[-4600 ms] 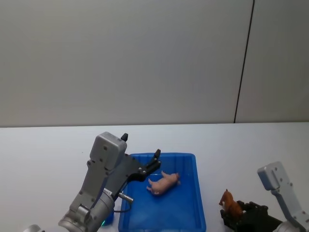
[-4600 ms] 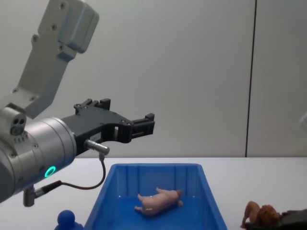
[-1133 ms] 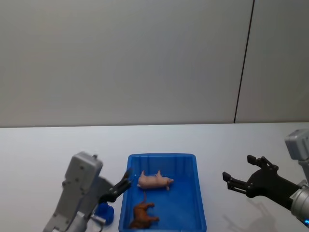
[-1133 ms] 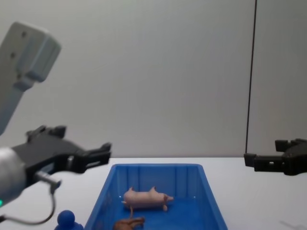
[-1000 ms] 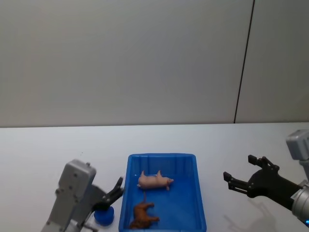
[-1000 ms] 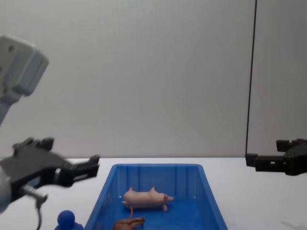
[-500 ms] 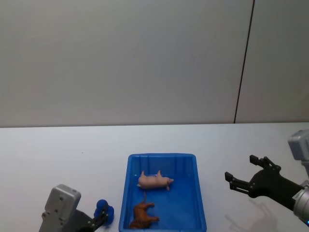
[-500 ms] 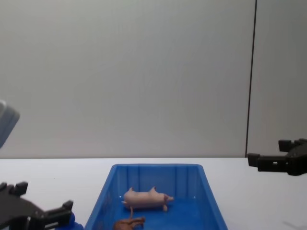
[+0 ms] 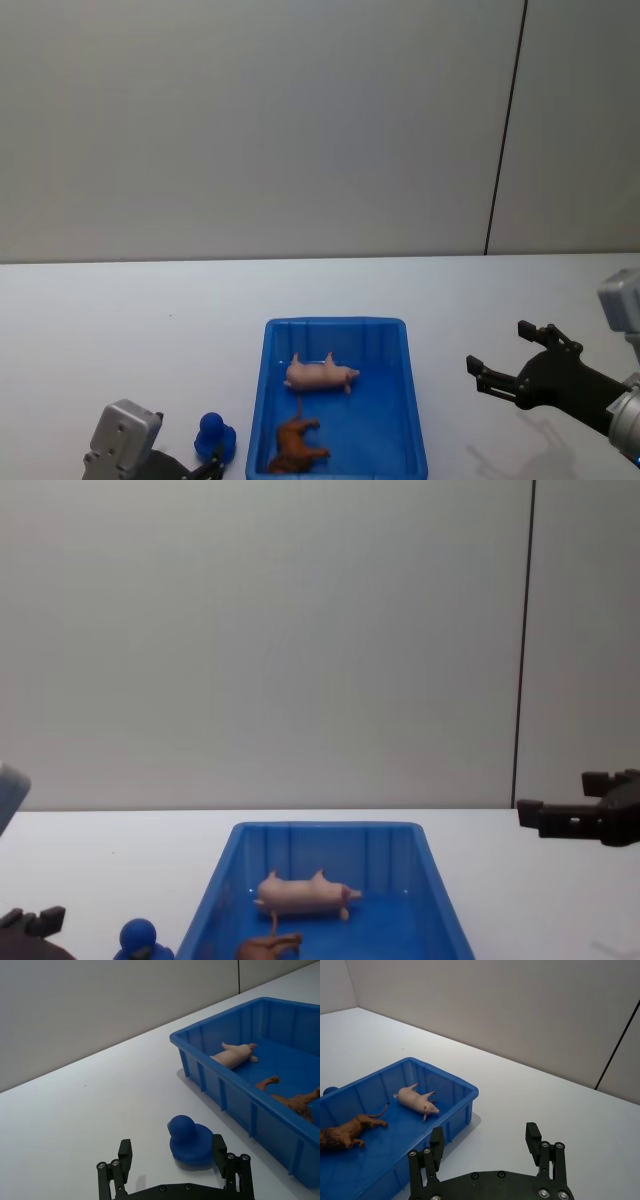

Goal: Pick up the two dolls from the table and place them into the box.

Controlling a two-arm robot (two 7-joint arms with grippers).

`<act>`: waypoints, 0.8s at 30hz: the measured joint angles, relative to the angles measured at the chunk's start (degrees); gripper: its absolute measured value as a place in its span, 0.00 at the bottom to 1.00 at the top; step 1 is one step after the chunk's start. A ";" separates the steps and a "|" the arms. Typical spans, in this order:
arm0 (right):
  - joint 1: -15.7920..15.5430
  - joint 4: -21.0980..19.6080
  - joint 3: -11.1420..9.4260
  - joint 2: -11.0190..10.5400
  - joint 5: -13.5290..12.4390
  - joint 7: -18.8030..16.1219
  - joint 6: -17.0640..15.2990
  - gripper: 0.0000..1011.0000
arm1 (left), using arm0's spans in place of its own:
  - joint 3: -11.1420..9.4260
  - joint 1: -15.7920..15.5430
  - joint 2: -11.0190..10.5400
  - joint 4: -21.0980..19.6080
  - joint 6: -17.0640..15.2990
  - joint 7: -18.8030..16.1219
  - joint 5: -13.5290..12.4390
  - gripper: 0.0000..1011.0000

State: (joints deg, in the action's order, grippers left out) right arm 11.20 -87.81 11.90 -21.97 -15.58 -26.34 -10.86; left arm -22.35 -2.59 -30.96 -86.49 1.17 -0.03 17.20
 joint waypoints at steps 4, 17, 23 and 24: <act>-0.01 0.00 0.00 -0.02 -0.01 0.00 0.00 0.99 | 0.10 -0.95 0.55 2.28 1.32 2.64 0.09 0.99; -0.02 0.00 0.00 -0.04 -0.01 0.00 0.01 0.99 | 0.29 -4.30 2.64 9.71 5.25 10.17 0.18 0.99; -0.02 0.00 0.00 -0.04 0.00 0.00 0.00 0.99 | 0.39 -5.83 3.58 12.69 6.74 12.96 -0.02 0.95; -0.02 0.00 0.00 -0.04 0.00 0.00 0.00 0.99 | 0.43 -6.31 3.83 13.50 7.10 13.57 -0.09 0.91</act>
State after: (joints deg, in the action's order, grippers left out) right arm 11.18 -87.80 11.89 -22.01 -15.58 -26.34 -10.87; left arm -21.92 -8.91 -27.13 -72.98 8.27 13.54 17.10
